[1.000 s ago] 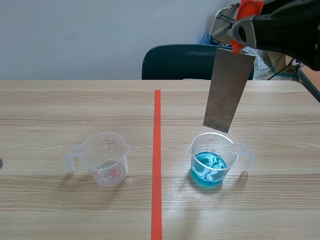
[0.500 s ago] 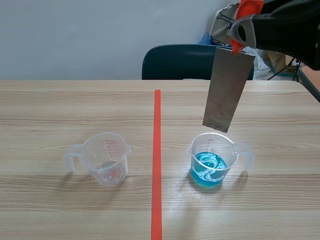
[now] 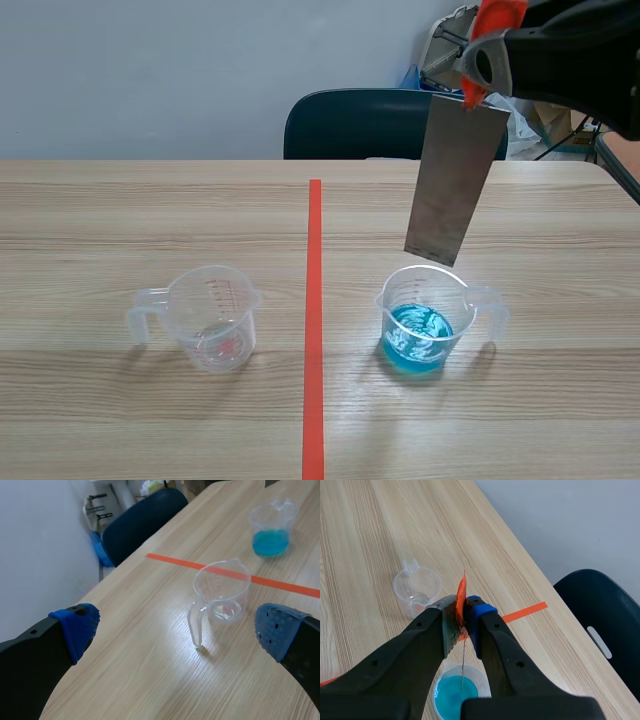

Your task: Do the redox reaction experiment

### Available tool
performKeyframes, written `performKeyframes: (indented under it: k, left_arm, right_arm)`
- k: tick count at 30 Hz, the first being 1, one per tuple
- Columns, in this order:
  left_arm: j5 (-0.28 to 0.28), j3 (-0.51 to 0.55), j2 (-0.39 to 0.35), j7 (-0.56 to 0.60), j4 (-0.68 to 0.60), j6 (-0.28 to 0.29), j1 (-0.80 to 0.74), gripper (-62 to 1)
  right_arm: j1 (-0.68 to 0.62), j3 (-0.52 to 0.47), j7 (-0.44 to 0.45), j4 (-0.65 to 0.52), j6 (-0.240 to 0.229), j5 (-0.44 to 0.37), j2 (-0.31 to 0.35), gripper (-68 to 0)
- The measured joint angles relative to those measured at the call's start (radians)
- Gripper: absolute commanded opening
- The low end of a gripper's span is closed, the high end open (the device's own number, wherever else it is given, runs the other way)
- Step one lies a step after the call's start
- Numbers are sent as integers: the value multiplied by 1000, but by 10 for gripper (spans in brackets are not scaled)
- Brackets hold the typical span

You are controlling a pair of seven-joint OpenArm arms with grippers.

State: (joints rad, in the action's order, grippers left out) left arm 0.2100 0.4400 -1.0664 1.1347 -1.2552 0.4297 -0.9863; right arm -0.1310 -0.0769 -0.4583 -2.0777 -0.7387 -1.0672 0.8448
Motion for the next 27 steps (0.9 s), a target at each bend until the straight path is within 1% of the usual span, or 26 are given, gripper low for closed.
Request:
performKeyframes:
  k: [2, 5, 7, 9, 27]
  left_arm:
    - [-1, 0, 0, 54, 23, 1, 0, 14]
    - [-4, 0, 0, 137, 39, 43, 0, 14]
    - [-16, 0, 0, 162, 40, 47, 0, 14]
    - [-26, 0, 0, 163, 40, 61, 0, 14]
    - [-26, 0, 0, 127, 37, 60, 0, 14]
  right_arm:
    - [0, 0, 0, 0, 0, 0, 0, -665]
    - [0, 0, 0, 0, 0, 0, 0, -665]
    - [0, 0, 0, 0, 0, 0, 0, -665]
    - [0, 0, 0, 0, 0, 0, 0, -665]
    - [0, 0, 0, 0, 0, 0, 0, -665]
